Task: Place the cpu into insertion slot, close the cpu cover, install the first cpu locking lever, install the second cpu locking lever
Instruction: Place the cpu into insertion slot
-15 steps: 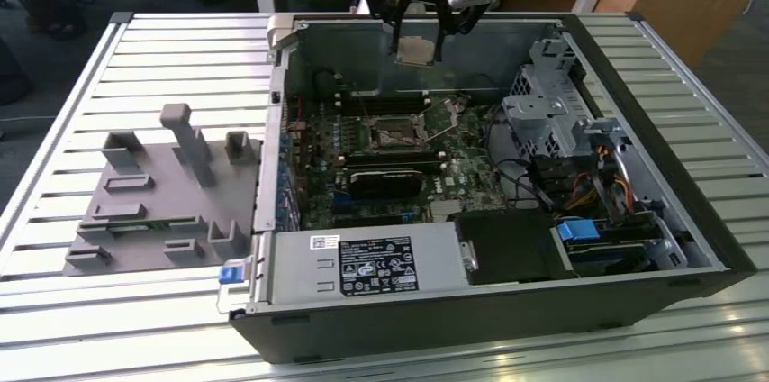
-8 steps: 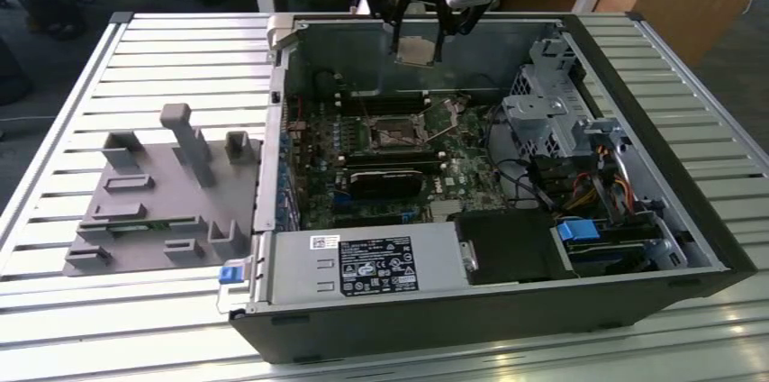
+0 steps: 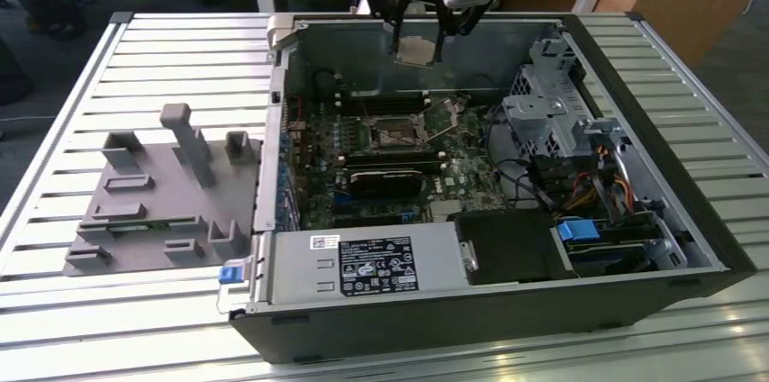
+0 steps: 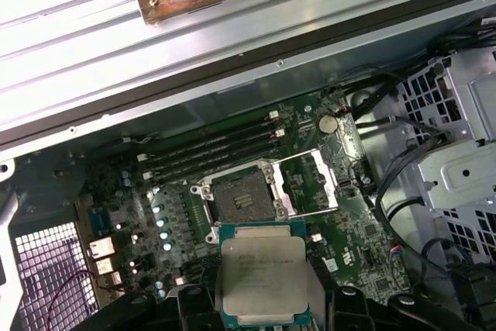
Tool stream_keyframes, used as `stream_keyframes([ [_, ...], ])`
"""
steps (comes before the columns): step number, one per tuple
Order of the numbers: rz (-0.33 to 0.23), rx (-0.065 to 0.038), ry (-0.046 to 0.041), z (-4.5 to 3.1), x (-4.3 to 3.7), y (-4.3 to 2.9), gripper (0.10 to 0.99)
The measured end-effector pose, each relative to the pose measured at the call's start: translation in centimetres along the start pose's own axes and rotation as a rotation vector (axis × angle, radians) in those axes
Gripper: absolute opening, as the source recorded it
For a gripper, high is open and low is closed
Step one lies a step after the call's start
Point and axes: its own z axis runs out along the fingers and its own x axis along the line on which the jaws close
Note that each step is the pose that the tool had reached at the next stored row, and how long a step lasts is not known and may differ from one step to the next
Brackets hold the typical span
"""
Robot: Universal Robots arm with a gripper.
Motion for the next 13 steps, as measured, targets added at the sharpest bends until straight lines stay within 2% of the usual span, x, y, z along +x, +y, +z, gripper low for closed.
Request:
stream_keyframes([
  [13,0.052,-0.001,-0.0046,0.05,0.0,-0.01,0.525],
])
